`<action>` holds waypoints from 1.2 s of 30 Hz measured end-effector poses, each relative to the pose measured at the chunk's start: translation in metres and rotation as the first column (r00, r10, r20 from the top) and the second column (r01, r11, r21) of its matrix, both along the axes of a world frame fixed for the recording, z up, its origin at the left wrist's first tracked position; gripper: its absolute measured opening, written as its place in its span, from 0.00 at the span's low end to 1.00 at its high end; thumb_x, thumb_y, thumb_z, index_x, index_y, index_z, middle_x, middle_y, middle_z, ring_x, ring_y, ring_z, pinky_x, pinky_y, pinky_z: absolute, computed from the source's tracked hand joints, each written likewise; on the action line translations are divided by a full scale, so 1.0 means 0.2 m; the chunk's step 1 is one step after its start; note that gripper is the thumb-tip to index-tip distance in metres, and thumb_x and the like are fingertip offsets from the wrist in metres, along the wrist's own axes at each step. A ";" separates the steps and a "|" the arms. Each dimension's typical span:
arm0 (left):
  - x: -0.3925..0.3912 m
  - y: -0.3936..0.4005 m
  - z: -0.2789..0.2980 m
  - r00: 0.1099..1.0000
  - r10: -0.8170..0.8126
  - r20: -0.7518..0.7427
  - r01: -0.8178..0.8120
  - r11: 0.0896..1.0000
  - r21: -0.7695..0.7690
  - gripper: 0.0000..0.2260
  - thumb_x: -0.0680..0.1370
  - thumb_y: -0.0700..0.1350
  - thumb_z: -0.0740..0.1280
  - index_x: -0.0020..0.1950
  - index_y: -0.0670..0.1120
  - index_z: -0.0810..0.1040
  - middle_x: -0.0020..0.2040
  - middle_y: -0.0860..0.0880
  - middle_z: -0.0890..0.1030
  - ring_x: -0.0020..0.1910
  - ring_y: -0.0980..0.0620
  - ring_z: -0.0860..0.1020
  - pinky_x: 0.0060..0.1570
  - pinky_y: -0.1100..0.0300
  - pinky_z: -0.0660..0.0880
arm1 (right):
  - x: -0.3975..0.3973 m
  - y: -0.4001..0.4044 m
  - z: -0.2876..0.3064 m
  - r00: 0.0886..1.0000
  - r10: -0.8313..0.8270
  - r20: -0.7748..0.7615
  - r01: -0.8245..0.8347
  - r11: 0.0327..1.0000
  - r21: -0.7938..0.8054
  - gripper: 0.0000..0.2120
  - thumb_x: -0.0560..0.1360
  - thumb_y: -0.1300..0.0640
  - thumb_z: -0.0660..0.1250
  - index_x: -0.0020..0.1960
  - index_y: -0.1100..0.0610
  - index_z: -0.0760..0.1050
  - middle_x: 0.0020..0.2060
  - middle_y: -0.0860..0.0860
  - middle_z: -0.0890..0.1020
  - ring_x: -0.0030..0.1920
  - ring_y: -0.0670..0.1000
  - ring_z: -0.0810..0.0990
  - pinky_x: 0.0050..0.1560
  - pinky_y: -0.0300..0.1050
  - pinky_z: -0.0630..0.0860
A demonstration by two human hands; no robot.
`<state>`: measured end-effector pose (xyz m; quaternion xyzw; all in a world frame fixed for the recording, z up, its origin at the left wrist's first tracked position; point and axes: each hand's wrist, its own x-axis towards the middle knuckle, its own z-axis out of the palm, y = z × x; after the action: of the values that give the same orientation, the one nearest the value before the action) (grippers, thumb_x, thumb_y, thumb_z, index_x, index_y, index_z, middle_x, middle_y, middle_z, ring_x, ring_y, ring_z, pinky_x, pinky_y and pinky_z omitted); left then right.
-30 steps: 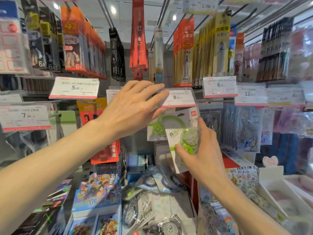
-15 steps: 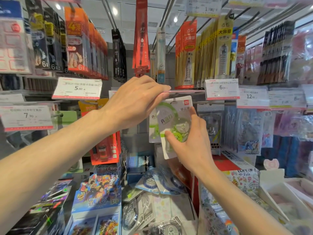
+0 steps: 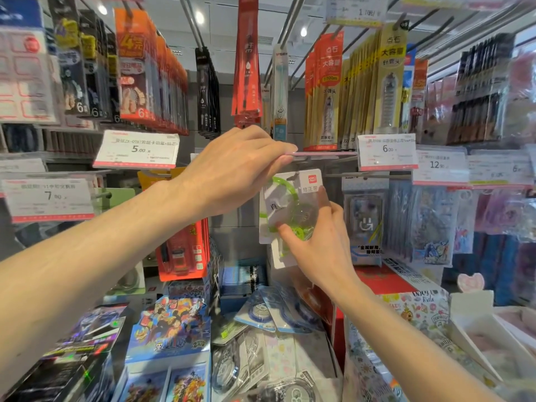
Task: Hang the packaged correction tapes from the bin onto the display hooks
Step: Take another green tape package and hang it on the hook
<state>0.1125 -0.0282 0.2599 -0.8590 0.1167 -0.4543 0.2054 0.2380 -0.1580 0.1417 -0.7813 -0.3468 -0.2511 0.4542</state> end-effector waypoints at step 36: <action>0.00 0.02 -0.11 0.994 0.107 0.018 -0.108 0.989 0.098 0.22 0.86 0.54 0.54 0.75 0.45 0.71 0.72 0.46 0.76 0.68 0.43 0.75 0.61 0.45 0.72 | 0.02 0.12 -0.14 0.991 -0.031 -0.134 -0.004 0.968 -0.250 0.42 0.75 0.35 0.63 0.78 0.58 0.53 0.74 0.60 0.60 0.72 0.62 0.63 0.69 0.56 0.67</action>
<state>0.1131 -0.0236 0.2387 -0.8499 0.0914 -0.4416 0.2725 0.2419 -0.1348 0.1132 -0.8499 -0.3385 -0.1545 0.3731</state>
